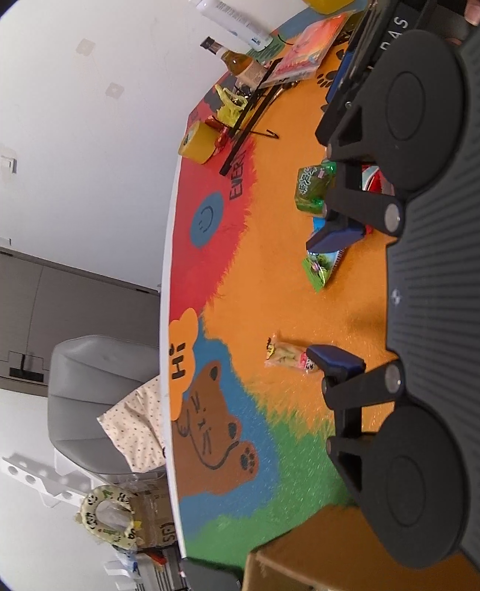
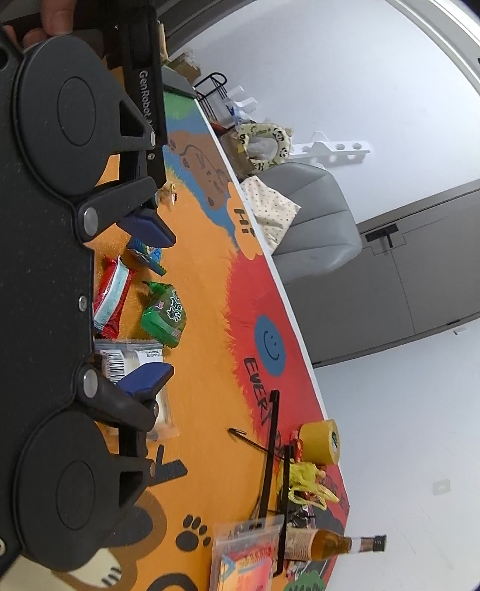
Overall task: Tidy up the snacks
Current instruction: 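Grasp the small yellow-capped snack stick with the left gripper while the right gripper grasps the green candy bag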
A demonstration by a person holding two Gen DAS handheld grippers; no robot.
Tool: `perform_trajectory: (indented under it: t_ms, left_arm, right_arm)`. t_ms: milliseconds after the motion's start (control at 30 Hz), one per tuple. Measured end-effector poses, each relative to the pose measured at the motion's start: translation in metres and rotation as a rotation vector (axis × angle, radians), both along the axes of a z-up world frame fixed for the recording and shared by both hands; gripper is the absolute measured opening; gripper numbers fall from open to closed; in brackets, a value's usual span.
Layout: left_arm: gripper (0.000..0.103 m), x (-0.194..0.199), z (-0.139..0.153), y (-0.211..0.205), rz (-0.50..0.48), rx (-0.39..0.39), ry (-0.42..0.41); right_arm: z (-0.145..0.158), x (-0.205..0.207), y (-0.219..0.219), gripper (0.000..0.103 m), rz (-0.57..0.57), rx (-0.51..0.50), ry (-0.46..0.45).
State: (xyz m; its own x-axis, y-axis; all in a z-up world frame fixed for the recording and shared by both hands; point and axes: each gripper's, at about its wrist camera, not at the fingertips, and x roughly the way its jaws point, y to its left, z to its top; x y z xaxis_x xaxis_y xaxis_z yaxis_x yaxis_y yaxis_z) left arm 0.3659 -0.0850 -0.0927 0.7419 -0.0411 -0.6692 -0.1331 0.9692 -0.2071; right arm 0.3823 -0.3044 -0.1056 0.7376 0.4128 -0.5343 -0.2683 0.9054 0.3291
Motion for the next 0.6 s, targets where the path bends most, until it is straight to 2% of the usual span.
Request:
perform_trajectory:
  t_ms: [600]
  left_arm:
    - [0.051, 0.037, -0.040, 0.014, 0.091, 0.039, 0.016]
  right_arm:
    - [-0.025, 0.047, 0.027, 0.068, 0.038, -0.049, 0.044]
